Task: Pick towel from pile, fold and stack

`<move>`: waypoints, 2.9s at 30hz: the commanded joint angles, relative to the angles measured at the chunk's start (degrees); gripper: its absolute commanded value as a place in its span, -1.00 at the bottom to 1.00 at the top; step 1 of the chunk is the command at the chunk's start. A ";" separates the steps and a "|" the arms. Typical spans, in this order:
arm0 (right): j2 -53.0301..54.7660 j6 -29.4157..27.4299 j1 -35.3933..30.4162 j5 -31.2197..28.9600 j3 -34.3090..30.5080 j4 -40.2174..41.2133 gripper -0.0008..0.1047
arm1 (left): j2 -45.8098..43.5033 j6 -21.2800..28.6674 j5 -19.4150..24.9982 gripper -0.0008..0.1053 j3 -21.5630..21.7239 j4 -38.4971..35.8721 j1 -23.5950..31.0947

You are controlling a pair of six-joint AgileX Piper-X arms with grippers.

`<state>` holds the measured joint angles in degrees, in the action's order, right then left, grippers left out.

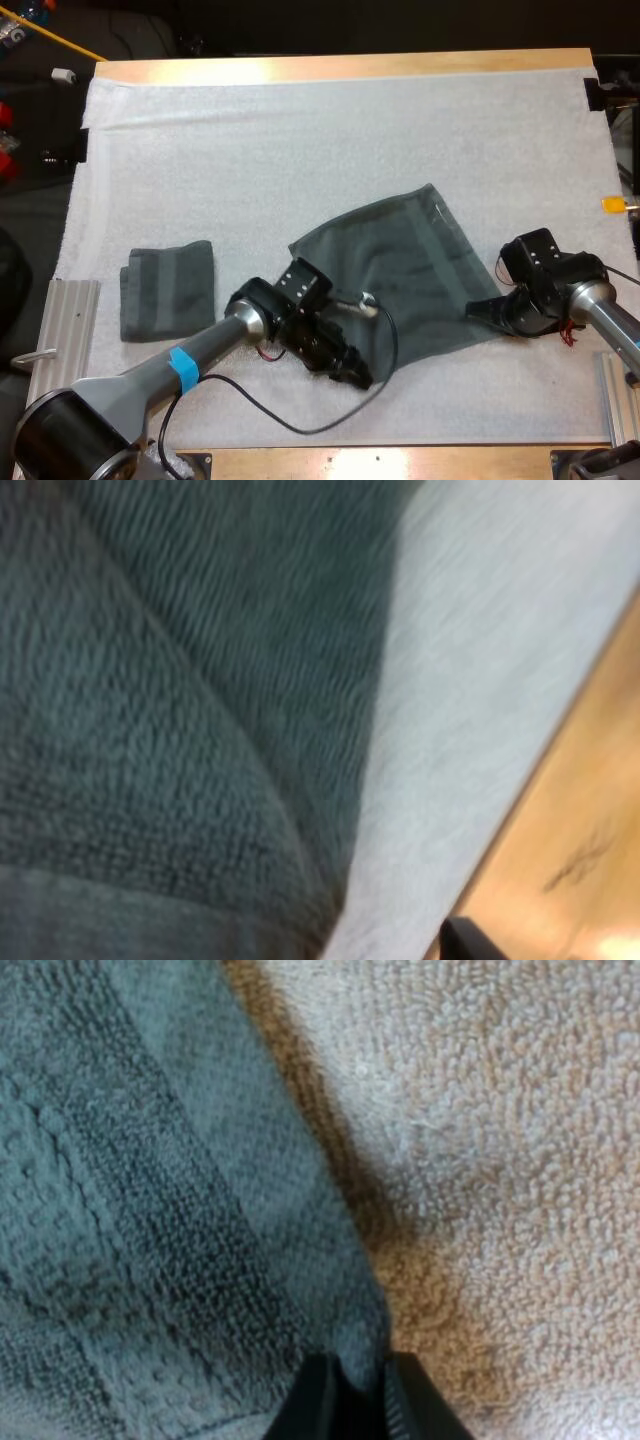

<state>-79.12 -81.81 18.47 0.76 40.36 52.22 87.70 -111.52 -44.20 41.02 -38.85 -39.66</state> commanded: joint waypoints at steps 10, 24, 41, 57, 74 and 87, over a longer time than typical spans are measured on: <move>0.38 -0.62 -0.30 -0.14 0.01 -0.26 -0.99 | -0.14 0.95 14.55 -0.31 -0.01 0.02 -8.18; 0.38 -0.62 -0.30 -0.14 0.01 0.96 -0.99 | -0.14 -2.96 19.16 -0.79 -0.01 6.11 -8.19; 5.45 -3.28 -0.30 0.12 0.01 2.64 -0.99 | -11.17 -2.59 18.61 -0.98 -0.01 2.59 -8.19; 35.41 1.70 1.40 8.15 6.54 12.80 -0.99 | -33.64 -2.80 17.33 -0.98 5.26 -10.58 -8.19; 37.55 18.99 24.98 -6.67 21.48 26.07 -0.99 | -39.77 -1.66 21.95 -0.98 14.64 -21.78 -8.19; 23.25 18.07 26.54 -16.65 21.96 18.13 -0.99 | -29.33 4.62 31.95 -0.98 14.64 -15.61 -1.86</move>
<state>-55.22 -62.91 45.34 -14.61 61.99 71.62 58.28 -107.42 -13.08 55.37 -55.33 -41.88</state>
